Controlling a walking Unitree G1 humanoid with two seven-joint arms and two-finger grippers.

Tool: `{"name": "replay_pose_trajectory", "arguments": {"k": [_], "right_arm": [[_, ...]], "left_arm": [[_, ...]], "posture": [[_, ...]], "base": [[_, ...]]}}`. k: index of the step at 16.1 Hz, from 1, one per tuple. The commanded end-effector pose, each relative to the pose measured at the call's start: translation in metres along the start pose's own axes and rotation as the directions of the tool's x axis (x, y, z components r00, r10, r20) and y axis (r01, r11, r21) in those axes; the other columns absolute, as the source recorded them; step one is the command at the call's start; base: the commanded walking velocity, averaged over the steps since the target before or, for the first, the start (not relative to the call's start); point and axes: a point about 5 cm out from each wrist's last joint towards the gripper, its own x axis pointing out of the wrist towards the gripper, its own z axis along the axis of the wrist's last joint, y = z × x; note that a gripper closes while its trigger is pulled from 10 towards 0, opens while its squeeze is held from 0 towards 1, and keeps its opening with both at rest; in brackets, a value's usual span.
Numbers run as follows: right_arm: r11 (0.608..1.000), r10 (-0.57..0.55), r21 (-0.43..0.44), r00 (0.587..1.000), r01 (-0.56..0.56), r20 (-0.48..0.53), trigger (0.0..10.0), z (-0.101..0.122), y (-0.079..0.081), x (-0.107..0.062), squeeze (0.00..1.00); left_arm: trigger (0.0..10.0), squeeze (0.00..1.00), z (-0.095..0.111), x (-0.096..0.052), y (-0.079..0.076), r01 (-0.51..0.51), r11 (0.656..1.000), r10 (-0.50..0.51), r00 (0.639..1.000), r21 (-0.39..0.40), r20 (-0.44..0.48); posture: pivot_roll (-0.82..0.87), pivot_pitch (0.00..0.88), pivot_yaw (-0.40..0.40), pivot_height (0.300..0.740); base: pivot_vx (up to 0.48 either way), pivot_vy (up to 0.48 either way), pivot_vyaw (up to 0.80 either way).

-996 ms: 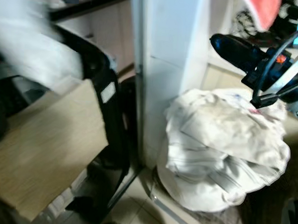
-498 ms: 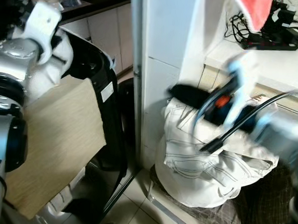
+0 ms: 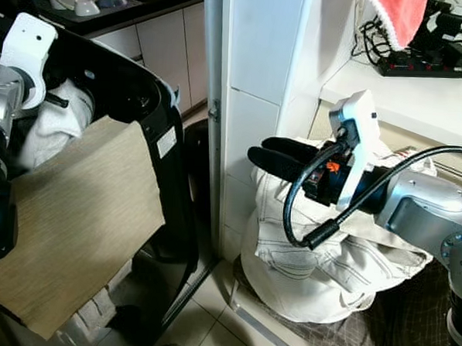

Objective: Clothes washing

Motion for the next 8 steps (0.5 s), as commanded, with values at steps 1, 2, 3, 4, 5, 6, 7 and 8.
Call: {"name": "replay_pose_trajectory", "arguments": {"k": [1, 2, 3, 4, 5, 6, 7, 8], "right_arm": [[0.997, -0.075, -0.009, 0.997, 0.075, -0.010, 10.0, -0.001, -0.008, 0.000, 0.00], [0.990, -0.141, -0.002, 0.990, 0.141, -0.007, 10.0, -0.001, -0.016, 0.001, 0.00], [0.979, -0.203, 0.010, 0.979, 0.203, -0.008, 10.0, -0.002, -0.024, 0.000, 0.00], [0.971, -0.239, 0.013, 0.971, 0.239, -0.016, 10.0, -0.004, -0.028, 0.000, 0.00], [0.942, -0.335, -0.006, 0.941, 0.335, -0.050, 10.0, -0.011, -0.040, -0.002, 0.00], [0.887, -0.460, -0.026, 0.880, 0.461, -0.117, 10.0, -0.026, -0.057, -0.007, 0.00], [0.823, -0.566, -0.091, 0.801, 0.560, -0.192, 10.0, -0.045, -0.075, -0.013, 1.00], [0.801, -0.598, -0.126, 0.769, 0.586, -0.224, 10.0, -0.055, -0.082, -0.016, 1.00]], "left_arm": [[10.0, 1.00, 0.013, -0.006, 0.016, -0.103, 0.993, 0.100, 0.994, 0.065, 0.042], [10.0, 1.00, 0.015, -0.008, 0.022, -0.158, 0.983, 0.153, 0.986, 0.092, 0.060], [10.0, 1.00, 0.018, -0.010, 0.026, -0.203, 0.971, 0.193, 0.977, 0.123, 0.087], [10.0, 1.00, 0.022, -0.011, 0.026, -0.213, 0.968, 0.198, 0.973, 0.131, 0.115], [10.0, 1.00, 0.029, -0.007, 0.014, -0.110, 0.990, 0.095, 0.982, 0.088, 0.163], [10.0, 0.53, 0.038, -0.002, -0.019, 0.164, 0.986, -0.157, 0.956, -0.008, 0.248], [10.0, 0.00, 0.046, -0.001, -0.051, 0.353, 0.935, -0.331, 0.864, 0.012, 0.379], [10.0, 0.00, 0.051, -0.003, -0.075, 0.450, 0.892, -0.420, 0.780, 0.051, 0.464]], "posture": [[-0.16, 0.000, 0.057, 0.740], [-0.16, 0.000, 0.057, 0.740], [-0.16, 0.000, 0.060, 0.740], [-0.16, 0.000, 0.061, 0.740], [-0.16, 0.000, 0.061, 0.740], [-0.16, 0.000, 0.061, 0.740], [-0.16, 0.000, 0.061, 0.740], [-0.16, 0.000, 0.072, 0.740]], "base": [[0.000, 0.000, 0.00], [0.000, 0.000, 0.00], [0.000, 0.000, 0.00], [0.000, 0.000, 0.00], [0.000, 0.000, 0.00], [0.000, 0.000, 0.00], [0.000, 0.000, 0.00], [0.000, 0.000, 0.00]]}}
